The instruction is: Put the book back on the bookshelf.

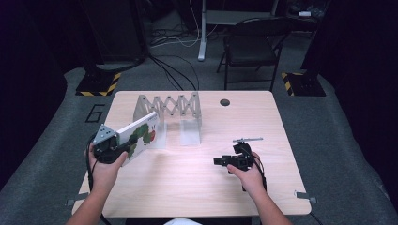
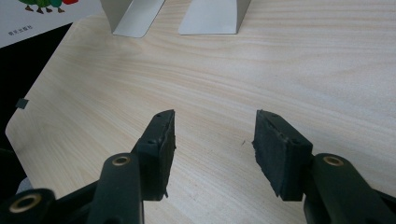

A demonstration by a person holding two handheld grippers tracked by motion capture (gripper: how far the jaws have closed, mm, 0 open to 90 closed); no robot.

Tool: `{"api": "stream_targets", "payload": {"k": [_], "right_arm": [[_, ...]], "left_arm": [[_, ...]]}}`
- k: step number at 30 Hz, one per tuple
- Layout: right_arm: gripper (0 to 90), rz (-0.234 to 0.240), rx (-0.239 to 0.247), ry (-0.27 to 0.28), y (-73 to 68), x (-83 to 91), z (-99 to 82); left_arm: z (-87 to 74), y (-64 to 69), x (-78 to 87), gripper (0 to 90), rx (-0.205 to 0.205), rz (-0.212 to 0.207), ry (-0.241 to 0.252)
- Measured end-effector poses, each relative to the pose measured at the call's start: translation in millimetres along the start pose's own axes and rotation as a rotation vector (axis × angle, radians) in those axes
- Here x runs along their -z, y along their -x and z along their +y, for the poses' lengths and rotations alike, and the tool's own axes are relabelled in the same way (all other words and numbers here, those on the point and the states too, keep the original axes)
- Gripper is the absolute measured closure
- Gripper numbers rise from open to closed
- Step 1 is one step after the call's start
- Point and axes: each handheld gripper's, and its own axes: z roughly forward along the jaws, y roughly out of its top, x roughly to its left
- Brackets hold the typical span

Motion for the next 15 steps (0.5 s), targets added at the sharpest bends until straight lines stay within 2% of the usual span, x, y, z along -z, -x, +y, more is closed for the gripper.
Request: {"api": "stream_targets", "payload": {"k": [6, 15], "right_arm": [[48.4, 0.000, 0.002, 0.000, 0.4, -0.4, 0.0], [48.4, 0.000, 0.002, -0.001, 0.2, -0.5, -0.1]], "left_arm": [[0.8, -0.6, -7.7, 75.4, 0.014, 0.044, 0.008], [5.1, -2.9, -20.0, 75.4, 0.030, 0.073, 0.017]]}}
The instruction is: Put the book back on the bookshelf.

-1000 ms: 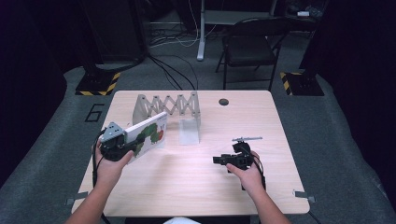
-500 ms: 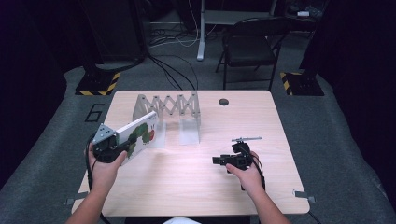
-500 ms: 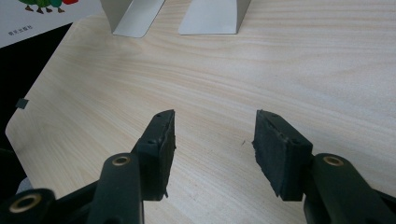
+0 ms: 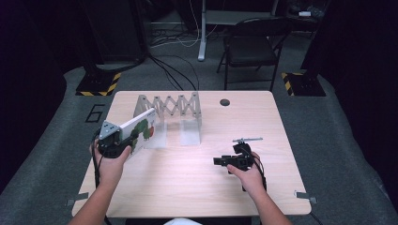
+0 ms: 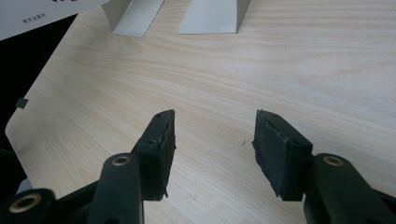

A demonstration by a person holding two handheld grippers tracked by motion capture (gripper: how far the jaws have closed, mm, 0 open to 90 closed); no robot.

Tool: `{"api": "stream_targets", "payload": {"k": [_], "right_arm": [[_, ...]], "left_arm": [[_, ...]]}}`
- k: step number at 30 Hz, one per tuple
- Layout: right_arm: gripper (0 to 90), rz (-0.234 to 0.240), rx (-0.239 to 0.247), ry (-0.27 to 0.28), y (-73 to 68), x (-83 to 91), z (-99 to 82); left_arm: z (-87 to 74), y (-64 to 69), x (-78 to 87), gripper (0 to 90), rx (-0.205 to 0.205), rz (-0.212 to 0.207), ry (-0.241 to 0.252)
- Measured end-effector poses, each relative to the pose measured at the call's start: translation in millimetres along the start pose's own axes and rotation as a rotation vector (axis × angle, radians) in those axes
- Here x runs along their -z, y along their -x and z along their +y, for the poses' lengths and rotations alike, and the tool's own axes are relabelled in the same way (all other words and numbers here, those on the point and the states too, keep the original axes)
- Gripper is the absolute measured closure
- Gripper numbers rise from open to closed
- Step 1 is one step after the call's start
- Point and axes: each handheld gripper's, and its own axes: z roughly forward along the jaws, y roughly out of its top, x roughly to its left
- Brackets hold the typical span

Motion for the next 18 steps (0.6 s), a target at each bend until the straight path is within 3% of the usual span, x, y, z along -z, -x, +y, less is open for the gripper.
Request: {"api": "stream_targets", "payload": {"k": [18], "right_arm": [[48.3, 0.001, 0.004, 0.001, 1.4, 0.9, 0.0]], "left_arm": [[4.6, 1.6, -25.7, 75.4, 0.015, 0.054, 0.010]]}}
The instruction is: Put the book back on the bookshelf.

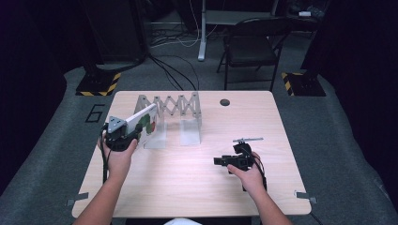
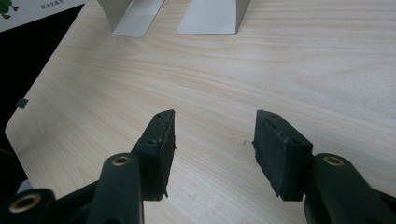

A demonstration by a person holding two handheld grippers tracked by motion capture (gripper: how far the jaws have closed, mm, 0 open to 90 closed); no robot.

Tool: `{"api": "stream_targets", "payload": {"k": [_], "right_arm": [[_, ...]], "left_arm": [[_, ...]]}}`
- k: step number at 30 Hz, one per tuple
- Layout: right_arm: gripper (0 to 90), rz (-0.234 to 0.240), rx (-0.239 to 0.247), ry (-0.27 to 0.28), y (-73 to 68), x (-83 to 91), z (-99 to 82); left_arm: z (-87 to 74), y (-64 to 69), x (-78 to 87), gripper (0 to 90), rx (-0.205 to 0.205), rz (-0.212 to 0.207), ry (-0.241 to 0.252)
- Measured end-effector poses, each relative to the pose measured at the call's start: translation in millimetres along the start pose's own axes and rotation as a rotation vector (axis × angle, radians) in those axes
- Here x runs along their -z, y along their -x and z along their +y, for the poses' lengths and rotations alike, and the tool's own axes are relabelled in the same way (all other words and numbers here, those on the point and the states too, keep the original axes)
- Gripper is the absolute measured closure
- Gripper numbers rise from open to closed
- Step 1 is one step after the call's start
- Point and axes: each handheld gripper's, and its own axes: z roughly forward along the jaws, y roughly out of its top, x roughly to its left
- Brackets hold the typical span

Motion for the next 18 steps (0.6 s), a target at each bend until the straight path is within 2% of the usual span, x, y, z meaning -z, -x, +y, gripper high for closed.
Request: {"api": "stream_targets", "payload": {"k": [12, 18], "right_arm": [[48.3, 0.000, 0.003, -0.002, 0.1, 0.0, 0.1], [48.3, 0.001, 0.001, 0.001, 0.2, 0.3, 0.2]], "left_arm": [[-6.6, -1.7, -16.7, 75.4, 0.023, 0.016, 0.002], [-8.9, 0.2, -21.9, 75.4, 0.011, 0.020, -0.009]]}}
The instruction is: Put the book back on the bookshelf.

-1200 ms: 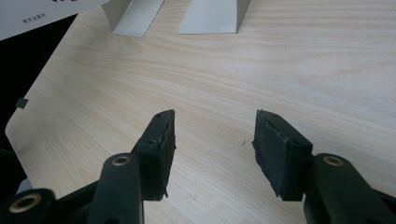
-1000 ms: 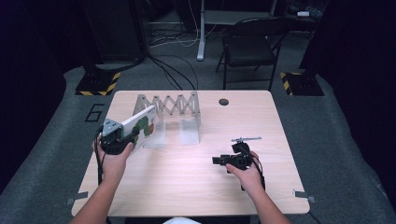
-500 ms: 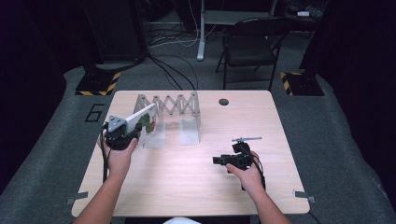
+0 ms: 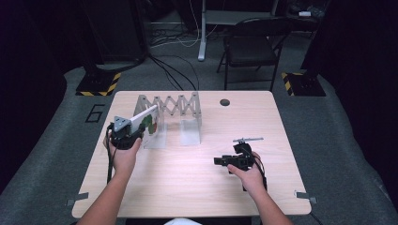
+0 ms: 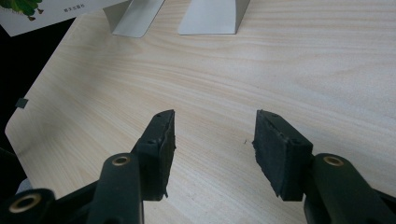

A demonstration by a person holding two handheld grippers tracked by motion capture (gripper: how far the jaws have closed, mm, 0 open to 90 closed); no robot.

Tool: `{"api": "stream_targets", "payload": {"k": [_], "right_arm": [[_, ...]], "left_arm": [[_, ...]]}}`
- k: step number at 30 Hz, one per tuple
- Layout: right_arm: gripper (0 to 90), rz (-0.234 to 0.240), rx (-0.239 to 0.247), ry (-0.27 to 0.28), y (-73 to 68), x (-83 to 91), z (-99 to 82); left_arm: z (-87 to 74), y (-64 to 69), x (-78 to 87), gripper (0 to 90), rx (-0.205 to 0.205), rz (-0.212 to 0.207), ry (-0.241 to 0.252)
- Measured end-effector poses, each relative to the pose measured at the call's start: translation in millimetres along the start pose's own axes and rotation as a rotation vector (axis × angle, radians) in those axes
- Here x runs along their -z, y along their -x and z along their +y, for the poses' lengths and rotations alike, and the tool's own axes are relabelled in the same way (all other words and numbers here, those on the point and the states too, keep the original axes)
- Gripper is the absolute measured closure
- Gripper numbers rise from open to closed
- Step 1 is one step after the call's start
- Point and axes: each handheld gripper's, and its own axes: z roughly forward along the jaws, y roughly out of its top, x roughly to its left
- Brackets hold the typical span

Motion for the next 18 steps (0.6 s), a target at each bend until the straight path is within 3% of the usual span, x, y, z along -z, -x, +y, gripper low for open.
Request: {"api": "stream_targets", "payload": {"k": [18], "right_arm": [[48.2, 0.000, -0.005, -0.001, -0.3, 0.7, -0.1]], "left_arm": [[-11.2, 2.1, -11.9, 75.2, 0.001, 0.040, 0.015]]}}
